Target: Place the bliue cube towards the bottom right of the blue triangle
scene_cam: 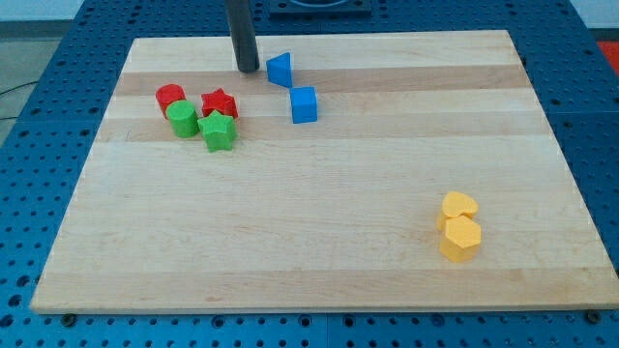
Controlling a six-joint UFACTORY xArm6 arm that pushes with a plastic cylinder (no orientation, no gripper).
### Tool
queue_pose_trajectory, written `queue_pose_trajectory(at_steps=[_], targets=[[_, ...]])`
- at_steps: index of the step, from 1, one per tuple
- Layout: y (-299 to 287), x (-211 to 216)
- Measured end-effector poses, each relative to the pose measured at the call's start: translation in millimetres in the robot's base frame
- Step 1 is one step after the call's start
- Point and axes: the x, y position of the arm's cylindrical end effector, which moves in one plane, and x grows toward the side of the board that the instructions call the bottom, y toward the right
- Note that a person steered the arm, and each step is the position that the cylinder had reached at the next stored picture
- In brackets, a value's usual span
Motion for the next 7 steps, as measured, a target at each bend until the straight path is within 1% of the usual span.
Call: queue_pose_trajectory(at_steps=[1,2,3,4,5,6,7], targets=[[39,36],[33,63],[45,89],[105,117],[104,90],[74,33],[71,19]])
